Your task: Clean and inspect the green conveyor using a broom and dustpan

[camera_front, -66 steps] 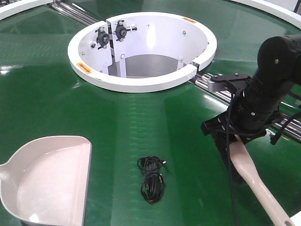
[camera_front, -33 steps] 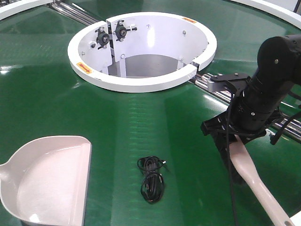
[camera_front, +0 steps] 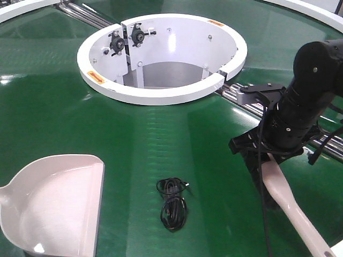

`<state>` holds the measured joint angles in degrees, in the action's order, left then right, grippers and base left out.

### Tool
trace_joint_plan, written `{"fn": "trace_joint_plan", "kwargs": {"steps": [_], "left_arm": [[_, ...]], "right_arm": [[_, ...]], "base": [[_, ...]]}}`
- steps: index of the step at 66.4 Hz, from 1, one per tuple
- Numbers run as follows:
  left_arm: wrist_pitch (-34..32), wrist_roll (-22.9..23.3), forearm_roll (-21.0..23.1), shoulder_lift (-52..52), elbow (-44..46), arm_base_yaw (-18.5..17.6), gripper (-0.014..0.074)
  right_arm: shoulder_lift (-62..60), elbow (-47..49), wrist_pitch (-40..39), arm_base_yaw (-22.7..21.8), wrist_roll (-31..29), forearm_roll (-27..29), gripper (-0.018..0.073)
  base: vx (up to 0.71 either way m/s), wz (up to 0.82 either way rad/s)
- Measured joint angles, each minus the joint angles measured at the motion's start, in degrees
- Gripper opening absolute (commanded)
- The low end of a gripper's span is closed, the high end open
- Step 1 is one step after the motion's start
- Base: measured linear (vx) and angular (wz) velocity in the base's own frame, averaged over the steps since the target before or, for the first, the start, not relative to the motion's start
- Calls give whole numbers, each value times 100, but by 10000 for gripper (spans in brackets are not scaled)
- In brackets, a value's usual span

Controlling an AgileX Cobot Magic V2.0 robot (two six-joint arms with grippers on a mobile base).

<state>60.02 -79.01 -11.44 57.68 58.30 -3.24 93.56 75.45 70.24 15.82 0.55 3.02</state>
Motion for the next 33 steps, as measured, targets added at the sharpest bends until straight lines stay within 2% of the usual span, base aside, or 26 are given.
{"fn": "trace_joint_plan", "kwargs": {"steps": [4, 9, 25, 33], "left_arm": [[575, 0, -87, 515, 305, 0, 569], [957, 0, -182, 1035, 613, 0, 569], [1069, 0, -507, 1937, 953, 7, 569], [1069, 0, -524, 2186, 959, 145, 569]], "right_arm": [[0, 0, 0, 0, 0, 0, -6], [0, 0, 0, 0, 0, 0, -6], [0, 0, 0, 0, 0, 0, -6], [0, 0, 0, 0, 0, 0, -6]], "base": [[0, 0], [0, 0], [0, 0], [0, 0]]}}
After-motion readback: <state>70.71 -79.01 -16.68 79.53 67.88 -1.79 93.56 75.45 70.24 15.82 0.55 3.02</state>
